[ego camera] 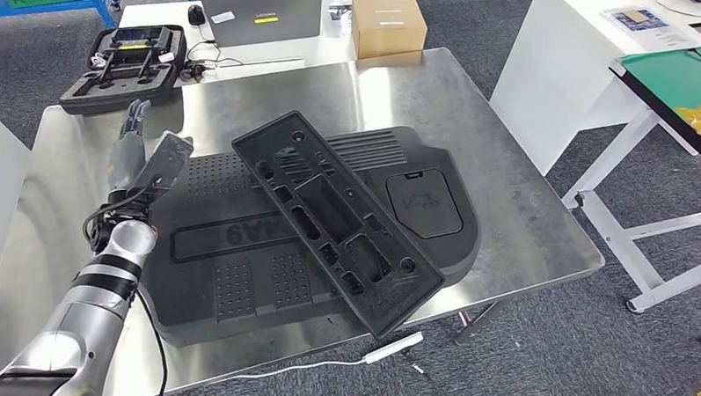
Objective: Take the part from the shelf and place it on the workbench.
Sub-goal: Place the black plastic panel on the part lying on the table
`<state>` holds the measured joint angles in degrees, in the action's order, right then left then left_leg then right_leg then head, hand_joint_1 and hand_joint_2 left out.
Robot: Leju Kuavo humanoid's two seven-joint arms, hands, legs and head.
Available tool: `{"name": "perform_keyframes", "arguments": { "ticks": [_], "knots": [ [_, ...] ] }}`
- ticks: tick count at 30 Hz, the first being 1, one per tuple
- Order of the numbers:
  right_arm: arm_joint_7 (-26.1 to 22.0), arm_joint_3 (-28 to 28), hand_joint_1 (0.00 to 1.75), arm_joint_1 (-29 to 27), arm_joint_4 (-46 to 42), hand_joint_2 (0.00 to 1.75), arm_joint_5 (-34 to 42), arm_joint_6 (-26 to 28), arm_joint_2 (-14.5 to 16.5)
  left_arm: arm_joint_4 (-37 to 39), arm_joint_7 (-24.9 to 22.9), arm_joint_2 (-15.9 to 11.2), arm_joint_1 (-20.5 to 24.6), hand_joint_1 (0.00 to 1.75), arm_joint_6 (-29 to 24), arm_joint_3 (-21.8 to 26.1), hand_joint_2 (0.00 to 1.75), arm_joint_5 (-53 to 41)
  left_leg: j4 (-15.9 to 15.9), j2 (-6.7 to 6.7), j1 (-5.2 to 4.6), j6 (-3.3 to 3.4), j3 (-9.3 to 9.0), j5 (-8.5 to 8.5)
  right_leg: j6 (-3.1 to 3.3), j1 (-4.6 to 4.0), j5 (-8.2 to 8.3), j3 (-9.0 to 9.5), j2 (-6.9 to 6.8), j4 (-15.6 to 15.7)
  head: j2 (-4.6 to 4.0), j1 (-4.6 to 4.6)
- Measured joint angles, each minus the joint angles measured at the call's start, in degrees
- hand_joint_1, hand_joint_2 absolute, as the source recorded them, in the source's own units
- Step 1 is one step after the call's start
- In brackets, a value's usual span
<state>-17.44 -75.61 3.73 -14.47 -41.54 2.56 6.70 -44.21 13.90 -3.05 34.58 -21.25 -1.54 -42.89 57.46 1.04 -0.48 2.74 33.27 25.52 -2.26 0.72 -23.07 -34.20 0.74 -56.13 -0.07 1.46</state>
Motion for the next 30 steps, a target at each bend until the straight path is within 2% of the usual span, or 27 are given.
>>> {"name": "perform_keyframes", "arguments": {
  "ticks": [2, 3, 5, 6, 7, 8, 10, 11, 12, 13, 15, 16, 17, 18, 20, 21, 22, 23, 26, 27, 28, 30],
  "knots": [
    [-0.1, -0.1, 0.0, 0.0, 0.0, 0.0, 0.1, 0.0, -0.1, -2.0, 0.3, 0.4, -0.7, 0.0, 0.6, 0.5, 0.0, 1.1, -1.1, -0.19, 0.62, 0.44, -0.69, -0.6, -0.05, -0.26, -1.13, -1.02, -0.13, -2.1, 0.0, -0.14],
    [-0.2, -0.1, 0.0, 0.0, -0.1, 0.0, 0.1, 0.0, -0.2, -2.8, 0.4, 0.6, -0.9, 0.0, 0.8, 0.7, 0.0, 1.5, -1.5, -0.34, 0.94, 0.56, -0.93, -0.89, 0.04, -0.24, -2.43, -2.42, -0.2, -4.9, 0.0, -0.27],
    [-0.2, -0.2, 0.0, 0.0, -0.1, 0.0, 0.2, 0.0, -0.2, -3.7, 0.5, 0.9, -1.4, 0.0, 1.1, 1.0, 0.0, 2.3, -1.5, -0.49, 1.08, 0.68, -0.89, -1.13, 0.1, 0.12, -5.48, -6.21, -0.25, -12.6, 0.0, -0.48],
    [-0.2, -0.2, 0.0, 0.0, -0.1, 0.0, 0.2, 0.0, -0.2, -4.1, 0.7, 1.0, -1.9, 0.0, 1.3, 1.1, 0.0, 2.8, -1.5, -0.51, 1.14, 0.63, -0.84, -1.12, -0.12, 0.42, -6.3, -7.67, -0.27, -15.4, 0.0, -0.49],
    [-0.2, -0.2, 0.0, 0.0, -0.1, 0.0, 0.3, 0.0, -0.2, -4.5, 0.9, 1.2, -2.3, 0.0, 1.6, 1.1, 0.0, 3.4, -1.5, -0.52, 1.24, 0.5, -0.81, -1.11, -0.6, 0.74, -6.27, -8.18, -0.29, -16.4, 0.0, -0.48],
    [-0.3, -0.3, 0.0, 0.0, -0.1, 0.0, 0.4, 0.0, -0.2, -5.1, 1.1, 1.3, -2.9, 0.0, 1.9, 1.2, 0.0, 4.2, -1.4, -0.51, 1.4, 0.27, -0.8, -1.08, -1.29, 1.08, -5.35, -7.5, -0.34, -15.0, 0.0, -0.48],
    [-0.4, -0.3, 0.0, 0.0, -0.1, 0.0, 0.4, -0.1, -0.3, -6.9, 1.6, 1.5, -4.0, 0.0, 2.4, 1.3, 0.0, 5.9, -1.1, -0.49, 1.79, -0.59, -0.7, -0.88, -2.84, 1.72, -2.47, -3.63, -0.51, -7.3, 0.0, -0.58],
    [-0.5, -0.3, 0.0, 0.1, -0.1, 0.0, 0.5, -0.2, -0.4, -7.9, 1.8, 1.6, -4.3, 0.0, 2.6, 1.3, 0.0, 6.7, -0.7, -0.45, 1.84, -1.15, -0.48, -0.7, -3.09, 1.82, -1.31, -1.73, -0.42, -3.8, 0.0, -0.69],
    [-0.6, -0.3, 0.0, 0.1, -0.1, 0.0, 0.5, -0.2, -0.4, -8.8, 2.0, 1.6, -4.6, 0.0, 2.8, 1.3, 0.0, 7.4, -0.4, -0.41, 1.81, -1.68, -0.23, -0.59, -2.94, 1.83, -0.64, -0.52, -0.3, -1.6, 0.0, -0.67],
    [-0.6, -0.3, 0.0, 0.1, -0.1, 0.0, 0.5, -0.3, -0.4, -9.6, 2.0, 1.6, -4.7, 0.0, 2.9, 1.3, 0.0, 8.0, -0.1, -0.37, 1.73, -2.16, 0.01, -0.57, -2.53, 1.73, -0.42, -0.06, -0.14, -0.7, 0.0, -0.62],
    [-0.7, -0.3, 0.0, 0.2, -0.1, 0.0, 0.5, -0.3, -0.5, -10.7, 2.1, 1.6, -5.4, 0.0, 3.1, 1.3, 0.0, 8.9, 0.0, -0.29, 1.86, -2.82, 0.2, -0.65, -1.48, 1.55, -0.12, -0.23, 0.02, -1.0, 0.0, -0.34],
    [-0.7, -0.3, 0.0, 0.2, -0.1, 0.0, 0.5, -0.3, -0.6, -11.1, 2.2, 1.6, -5.8, 0.0, 3.1, 1.4, 0.0, 9.3, 0.4, -0.4, 2.02, -3.02, 0.34, -0.11, -1.07, 1.59, 0.05, -0.35, 0.0, -1.0, 0.0, -0.3],
    [-0.7, -0.3, 0.0, 0.2, -0.1, 0.0, 0.5, -0.3, -0.6, -11.5, 2.3, 1.5, -6.1, 0.0, 3.1, 1.4, 0.0, 9.6, 1.8, -0.54, 2.14, -3.15, 0.86, 1.18, -0.55, 1.62, 0.25, -0.49, -0.03, -1.0, 0.0, -0.22],
    [-0.7, -0.3, 0.0, 0.2, -0.1, 0.0, 0.5, -0.3, -0.7, -11.9, 2.3, 1.5, -6.3, 0.0, 3.2, 1.5, 0.0, 9.9, 4.4, -0.69, 2.2, -3.21, 1.88, 3.17, -0.04, 1.62, 0.46, -0.69, -0.05, -1.0, 0.0, -0.09],
    [-0.7, -0.3, 0.0, 0.2, -0.1, 0.0, 0.5, -0.3, -0.7, -12.3, 2.4, 1.4, -6.6, 0.0, 3.2, 1.6, 0.0, 10.3, 12.2, -0.82, 2.18, -3.23, 4.9, 7.82, 0.78, 1.24, 0.87, -1.3, -0.15, -1.0, 0.0, 0.09],
    [-0.7, -0.3, 0.0, 0.2, -0.1, 0.0, 0.5, -0.3, -0.7, -12.5, 2.5, 1.4, -6.9, 0.0, 3.2, 1.7, 0.0, 10.4, 15.4, -0.81, 2.16, -3.2, 6.06, 9.3, 1.03, 1.05, 1.11, -1.65, -0.19, -1.0, 0.0, 0.13],
    [-0.7, -0.3, 0.0, 0.1, -0.1, 0.0, 0.5, -0.3, -0.7, -12.6, 2.5, 1.4, -7.2, 0.0, 3.2, 1.7, 0.0, 10.4, 16.8, -0.82, 2.15, -3.12, 6.28, 9.74, 1.19, 0.89, 1.37, -2.01, -0.23, -1.0, 0.0, 0.13],
    [-0.7, -0.3, 0.0, 0.1, -0.1, 0.0, 0.5, -0.3, -0.7, -12.8, 2.6, 1.4, -7.6, 0.0, 3.2, 1.7, 0.0, 10.6, 16.0, -0.82, 2.15, -2.97, 5.36, 9.16, 1.22, 0.8, 1.67, -2.37, -0.25, -1.0, 0.0, 0.12],
    [-0.6, -0.4, 0.0, 0.1, -0.1, 0.0, 0.5, -0.2, -0.7, -13.4, 2.8, 1.4, -7.9, 0.0, 3.5, 1.8, 0.0, 11.7, 5.1, -0.83, 2.04, -2.55, -1.71, 5.33, 0.61, 0.55, 2.6, -3.17, -0.25, -1.2, 0.0, 0.12],
    [-0.5, -0.4, 0.0, 0.1, -0.1, 0.0, 0.5, -0.1, -0.7, -13.7, 2.9, 1.5, -8.0, 0.0, 3.6, 1.9, 0.0, 12.2, 2.5, -0.77, 1.89, -2.46, -3.17, 4.65, 0.26, 0.46, 2.9, -3.32, -0.25, -1.2, 0.0, 0.05],
    [-0.4, -0.5, 0.0, 0.1, -0.1, 0.0, 0.5, 0.0, -0.7, -13.8, 3.1, 1.5, -8.1, 0.0, 3.7, 2.1, 0.0, 12.7, 1.4, -0.69, 1.64, -2.34, -3.68, 4.4, -0.13, 0.41, 3.23, -3.39, -0.26, -1.2, 0.0, -0.01],
    [-0.3, -0.7, 0.0, 0.1, -0.1, 0.0, 0.6, 0.2, -0.8, -14.0, 3.5, 1.5, -8.5, 0.0, 3.9, 2.5, 0.0, 13.9, 1.3, -0.58, 1.13, -1.66, -3.14, 3.65, -1.07, 0.52, 3.97, -3.52, -0.24, -0.8, 0.0, -0.1]
  ]
}}
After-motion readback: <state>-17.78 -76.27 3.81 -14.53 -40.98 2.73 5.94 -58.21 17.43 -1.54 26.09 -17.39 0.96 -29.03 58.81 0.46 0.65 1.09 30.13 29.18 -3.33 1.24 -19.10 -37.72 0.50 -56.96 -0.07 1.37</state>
